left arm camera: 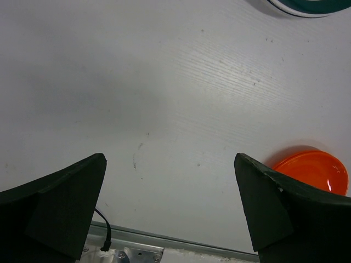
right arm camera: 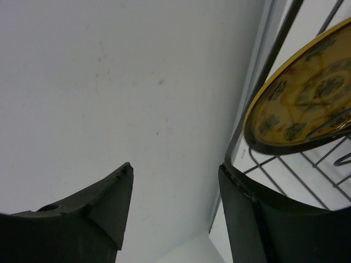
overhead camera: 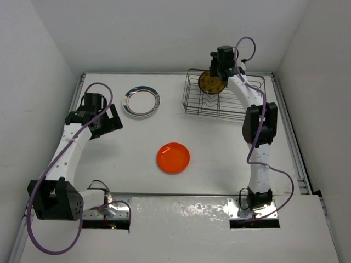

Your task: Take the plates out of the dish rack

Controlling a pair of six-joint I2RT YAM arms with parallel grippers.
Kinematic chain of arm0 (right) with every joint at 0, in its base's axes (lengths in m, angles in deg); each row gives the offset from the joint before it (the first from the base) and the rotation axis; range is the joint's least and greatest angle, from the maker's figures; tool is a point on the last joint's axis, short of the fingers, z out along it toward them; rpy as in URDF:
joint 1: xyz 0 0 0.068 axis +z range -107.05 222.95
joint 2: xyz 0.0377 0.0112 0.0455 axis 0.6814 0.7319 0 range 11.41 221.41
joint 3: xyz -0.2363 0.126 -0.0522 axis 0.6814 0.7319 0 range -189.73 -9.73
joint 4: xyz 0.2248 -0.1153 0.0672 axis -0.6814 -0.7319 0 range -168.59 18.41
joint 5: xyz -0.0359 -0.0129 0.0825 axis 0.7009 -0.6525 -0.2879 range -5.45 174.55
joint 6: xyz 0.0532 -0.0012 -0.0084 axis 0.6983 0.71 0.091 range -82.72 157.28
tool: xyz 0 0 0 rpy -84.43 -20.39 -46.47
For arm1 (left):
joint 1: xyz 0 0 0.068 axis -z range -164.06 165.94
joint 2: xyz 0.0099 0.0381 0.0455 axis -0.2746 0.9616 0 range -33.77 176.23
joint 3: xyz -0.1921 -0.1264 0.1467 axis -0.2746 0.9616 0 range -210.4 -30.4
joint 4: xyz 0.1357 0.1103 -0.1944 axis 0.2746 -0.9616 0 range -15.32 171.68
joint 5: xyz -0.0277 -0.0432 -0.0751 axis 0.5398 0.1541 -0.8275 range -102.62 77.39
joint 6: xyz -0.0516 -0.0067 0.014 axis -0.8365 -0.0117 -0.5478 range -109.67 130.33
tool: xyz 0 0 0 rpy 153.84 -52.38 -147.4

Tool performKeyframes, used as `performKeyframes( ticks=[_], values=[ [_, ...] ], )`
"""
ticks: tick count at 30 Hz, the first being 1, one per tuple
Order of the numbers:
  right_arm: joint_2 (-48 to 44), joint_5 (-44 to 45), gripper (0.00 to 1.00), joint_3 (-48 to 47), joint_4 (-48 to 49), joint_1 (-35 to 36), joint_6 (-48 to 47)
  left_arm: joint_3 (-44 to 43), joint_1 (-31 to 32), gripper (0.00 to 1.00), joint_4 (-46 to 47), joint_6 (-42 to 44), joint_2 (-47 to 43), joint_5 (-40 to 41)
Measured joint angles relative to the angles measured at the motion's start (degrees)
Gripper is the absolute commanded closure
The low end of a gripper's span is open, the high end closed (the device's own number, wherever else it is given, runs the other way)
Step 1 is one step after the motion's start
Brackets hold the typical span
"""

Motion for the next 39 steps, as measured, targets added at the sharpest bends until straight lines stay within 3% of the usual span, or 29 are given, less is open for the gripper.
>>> performKeyframes(
  ticks=[12, 24, 31, 39],
  values=[
    [2.80, 0.00, 0.41, 2.64, -2.84, -2.14, 4.44, -0.50, 0.00, 0.00, -0.09, 0.74, 2.56, 0.46],
    [4.83, -3.34, 0.62, 1.27, -1.55, -5.05, 4.52, -1.36, 0.00, 0.00, -0.09, 0.83, 4.68, 0.72],
    [7.19, -7.17, 0.63, 0.04, -1.16, -5.77, 5.16, -1.62, 0.00, 0.00, -0.11, 0.83, 5.03, 0.98],
    [6.91, -9.86, 0.86, 1.77, 1.84, -5.79, 6.34, -1.73, 0.02, 0.00, -0.13, 0.83, 5.05, 1.33]
  ],
)
